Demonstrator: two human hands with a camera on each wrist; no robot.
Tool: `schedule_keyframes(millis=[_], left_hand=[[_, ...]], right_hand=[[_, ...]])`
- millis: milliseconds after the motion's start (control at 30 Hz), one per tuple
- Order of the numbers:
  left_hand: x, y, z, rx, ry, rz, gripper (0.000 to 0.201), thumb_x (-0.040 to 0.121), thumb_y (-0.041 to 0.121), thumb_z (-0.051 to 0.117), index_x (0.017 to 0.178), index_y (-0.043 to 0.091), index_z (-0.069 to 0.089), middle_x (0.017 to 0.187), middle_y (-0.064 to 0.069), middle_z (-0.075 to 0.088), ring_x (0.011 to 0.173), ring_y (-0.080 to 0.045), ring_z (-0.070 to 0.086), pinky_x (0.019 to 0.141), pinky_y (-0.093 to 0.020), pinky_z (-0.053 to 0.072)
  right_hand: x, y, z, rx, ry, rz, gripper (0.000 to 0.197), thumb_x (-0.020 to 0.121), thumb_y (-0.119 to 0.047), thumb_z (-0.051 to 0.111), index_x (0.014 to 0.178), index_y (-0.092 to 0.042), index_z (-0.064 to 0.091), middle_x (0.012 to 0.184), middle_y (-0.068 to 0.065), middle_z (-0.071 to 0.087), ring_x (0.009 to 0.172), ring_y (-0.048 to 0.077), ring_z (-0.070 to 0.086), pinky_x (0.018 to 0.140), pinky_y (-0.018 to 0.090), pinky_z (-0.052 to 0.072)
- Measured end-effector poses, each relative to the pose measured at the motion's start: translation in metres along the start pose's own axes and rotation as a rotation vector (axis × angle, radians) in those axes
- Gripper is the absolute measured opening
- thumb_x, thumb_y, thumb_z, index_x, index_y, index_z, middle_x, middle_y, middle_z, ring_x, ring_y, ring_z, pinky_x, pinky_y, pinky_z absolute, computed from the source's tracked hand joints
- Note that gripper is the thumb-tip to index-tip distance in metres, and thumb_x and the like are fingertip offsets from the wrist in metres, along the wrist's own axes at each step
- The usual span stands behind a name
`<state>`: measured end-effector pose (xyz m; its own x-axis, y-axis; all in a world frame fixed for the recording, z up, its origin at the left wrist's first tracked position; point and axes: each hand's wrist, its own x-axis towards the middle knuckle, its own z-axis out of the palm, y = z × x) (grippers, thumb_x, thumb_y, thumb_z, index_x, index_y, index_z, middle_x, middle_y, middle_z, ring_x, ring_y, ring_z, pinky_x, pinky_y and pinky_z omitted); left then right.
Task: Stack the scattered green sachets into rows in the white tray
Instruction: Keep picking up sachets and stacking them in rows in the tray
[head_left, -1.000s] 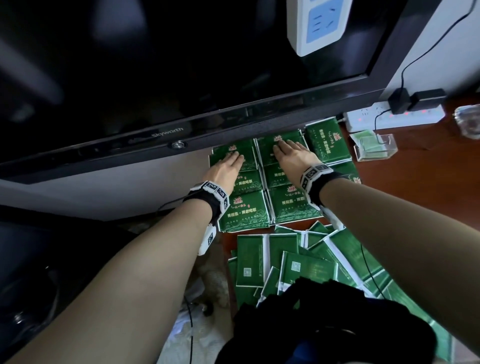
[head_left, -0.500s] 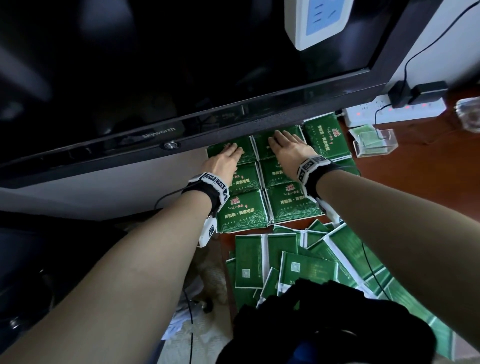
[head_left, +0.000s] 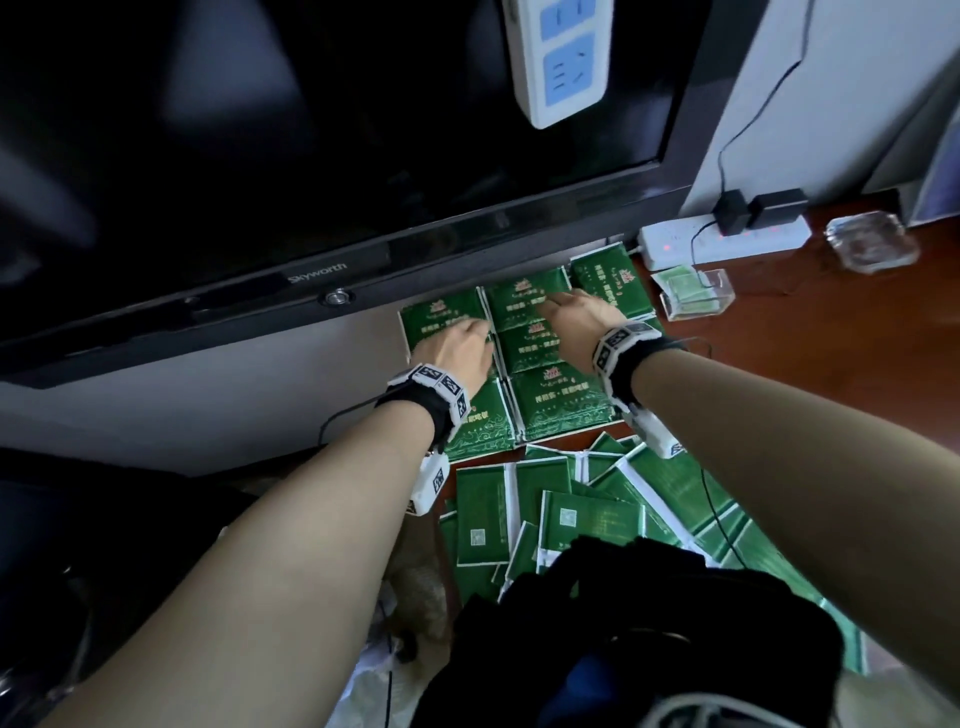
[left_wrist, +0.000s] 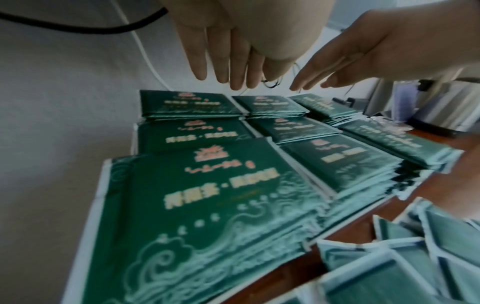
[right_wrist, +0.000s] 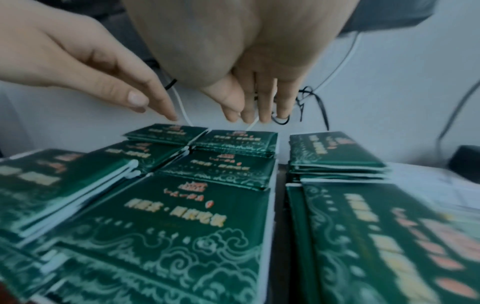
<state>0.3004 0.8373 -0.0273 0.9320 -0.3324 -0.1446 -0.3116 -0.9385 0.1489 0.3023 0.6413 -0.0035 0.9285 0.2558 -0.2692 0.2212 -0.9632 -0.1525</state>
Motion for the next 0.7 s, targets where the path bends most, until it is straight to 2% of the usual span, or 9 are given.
schedule_keyframes(millis=[33, 67, 100, 200, 267, 400, 433, 500, 700], left_hand=[[-0.007, 0.011, -0.008, 0.0, -0.01, 0.008, 0.028, 0.098, 0.024, 0.046, 0.119, 0.013, 0.061, 0.113, -0.005, 0.065, 0.092, -0.028, 0.065, 0.077, -0.042, 0.058], [-0.015, 0.023, -0.018, 0.017, -0.011, 0.026, 0.026, 0.098, 0.023, 0.046, 0.117, 0.017, 0.062, 0.11, -0.001, 0.065, 0.088, -0.026, 0.065, 0.073, -0.038, 0.057], [-0.023, 0.034, -0.026, 0.045, -0.009, 0.051, 0.025, 0.098, 0.022, 0.046, 0.116, 0.02, 0.062, 0.109, 0.001, 0.066, 0.088, -0.024, 0.065, 0.071, -0.035, 0.057], [-0.048, 0.064, -0.039, 0.101, -0.054, 0.078, 0.025, 0.098, 0.019, 0.045, 0.113, 0.026, 0.065, 0.11, 0.0, 0.069, 0.094, -0.026, 0.065, 0.075, -0.035, 0.056], [-0.064, 0.084, -0.042, 0.117, -0.08, 0.109, 0.025, 0.099, 0.019, 0.044, 0.109, 0.028, 0.065, 0.109, -0.002, 0.069, 0.096, -0.026, 0.065, 0.074, -0.032, 0.053], [-0.098, 0.119, -0.032, 0.114, -0.152, 0.191, 0.027, 0.098, 0.019, 0.045, 0.107, 0.03, 0.067, 0.111, -0.004, 0.069, 0.097, -0.028, 0.065, 0.074, -0.031, 0.05], [-0.107, 0.127, -0.026, 0.116, -0.18, 0.21, 0.027, 0.098, 0.019, 0.045, 0.108, 0.031, 0.067, 0.112, -0.004, 0.069, 0.097, -0.028, 0.065, 0.075, -0.031, 0.051], [-0.125, 0.144, -0.013, 0.129, -0.232, 0.252, 0.027, 0.098, 0.02, 0.045, 0.108, 0.032, 0.066, 0.112, -0.005, 0.068, 0.097, -0.028, 0.064, 0.076, -0.032, 0.053], [-0.164, 0.186, 0.033, 0.166, -0.387, 0.377, 0.028, 0.099, 0.017, 0.044, 0.111, 0.03, 0.066, 0.113, -0.005, 0.068, 0.095, -0.027, 0.064, 0.077, -0.033, 0.054]], right_hand=[[-0.012, 0.002, -0.008, 0.011, -0.009, 0.026, 0.049, 0.086, 0.004, 0.051, 0.133, -0.013, 0.054, 0.132, 0.014, 0.057, 0.114, 0.032, 0.059, 0.094, 0.04, 0.053], [-0.024, 0.006, -0.015, 0.014, -0.018, 0.051, 0.045, 0.087, 0.001, 0.05, 0.129, -0.014, 0.058, 0.123, 0.015, 0.062, 0.104, 0.032, 0.063, 0.086, 0.04, 0.057], [-0.038, 0.009, -0.021, 0.008, -0.018, 0.076, 0.042, 0.087, -0.001, 0.05, 0.125, -0.015, 0.061, 0.118, 0.016, 0.064, 0.1, 0.033, 0.065, 0.083, 0.04, 0.058], [-0.081, 0.027, -0.032, 0.001, 0.016, 0.147, 0.038, 0.087, -0.005, 0.051, 0.12, -0.015, 0.067, 0.115, 0.018, 0.065, 0.101, 0.036, 0.065, 0.085, 0.04, 0.056], [-0.114, 0.04, -0.03, 0.013, 0.036, 0.209, 0.034, 0.088, -0.007, 0.053, 0.117, -0.013, 0.067, 0.113, 0.02, 0.065, 0.099, 0.037, 0.065, 0.085, 0.042, 0.056], [-0.193, 0.062, -0.007, 0.075, 0.076, 0.355, 0.009, 0.086, -0.015, 0.055, 0.094, -0.016, 0.06, 0.096, 0.012, 0.066, 0.083, 0.034, 0.064, 0.071, 0.036, 0.054], [-0.212, 0.065, 0.002, 0.091, 0.055, 0.402, 0.011, 0.086, -0.017, 0.056, 0.093, -0.018, 0.064, 0.096, 0.012, 0.068, 0.084, 0.033, 0.065, 0.071, 0.037, 0.055], [-0.251, 0.069, 0.021, 0.121, -0.031, 0.505, 0.022, 0.087, -0.014, 0.056, 0.103, -0.016, 0.071, 0.103, 0.013, 0.07, 0.091, 0.033, 0.068, 0.074, 0.037, 0.057], [-0.346, 0.07, 0.087, 0.191, -0.191, 0.703, 0.031, 0.088, -0.007, 0.052, 0.11, -0.017, 0.071, 0.109, 0.013, 0.067, 0.093, 0.033, 0.068, 0.073, 0.033, 0.055]])
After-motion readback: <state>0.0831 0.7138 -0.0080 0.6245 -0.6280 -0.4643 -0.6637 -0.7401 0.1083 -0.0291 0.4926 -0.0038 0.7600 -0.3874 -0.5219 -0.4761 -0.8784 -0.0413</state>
